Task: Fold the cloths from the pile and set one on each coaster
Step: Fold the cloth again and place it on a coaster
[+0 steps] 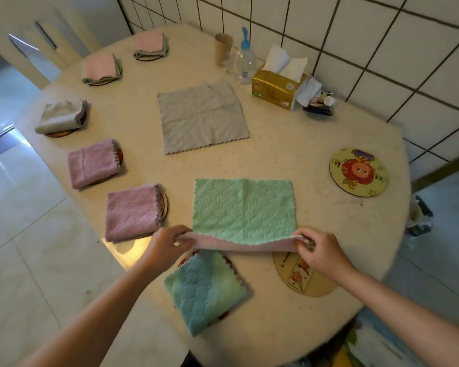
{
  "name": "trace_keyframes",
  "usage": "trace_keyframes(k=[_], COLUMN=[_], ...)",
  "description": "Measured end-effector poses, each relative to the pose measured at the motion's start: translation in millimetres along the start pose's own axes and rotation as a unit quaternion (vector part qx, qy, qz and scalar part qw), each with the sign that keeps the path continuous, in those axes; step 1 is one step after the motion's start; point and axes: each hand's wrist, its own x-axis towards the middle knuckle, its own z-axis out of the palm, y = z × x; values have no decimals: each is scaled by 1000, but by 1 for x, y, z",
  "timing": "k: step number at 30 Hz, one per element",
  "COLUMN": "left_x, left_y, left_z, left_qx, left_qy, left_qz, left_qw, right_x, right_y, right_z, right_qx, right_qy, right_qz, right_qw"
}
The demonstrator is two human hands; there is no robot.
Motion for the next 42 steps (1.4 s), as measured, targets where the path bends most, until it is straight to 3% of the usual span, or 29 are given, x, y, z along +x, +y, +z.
trace_keyframes(k=[4,8,15,26,32,35,37,39,42], left_x=[50,98,144,157,134,96,68,47,34], left_y=[-4,-5,-5,-8,14,24,26,25,21], left_z=[-2,7,20,24,20,33,50,68,83], left_qx=[-169,-240,-214,-141,-122,12,77,147,221], left_qy=[49,88,89,116,186,170,65,-33,-108], left_qz=[-125,-183,-214,-236,-197,-20,100,196,188], left_qw=[976,949,949,955,955,985,990,969,951], right_x=[43,92,133,144,139,112,86,62,39], right_y=[-5,8,34,32,31,18,9,4,10], right_z=[-5,1,16,13,3,0,8,28,58], right_qx=[91,151,157,114,90,40,-42,-129,-231], right_qy=[63,109,125,144,183,199,148,76,-11], right_qz=[82,163,255,278,302,214,78,-58,-155], right_qw=[990,969,946,943,931,955,985,987,960])
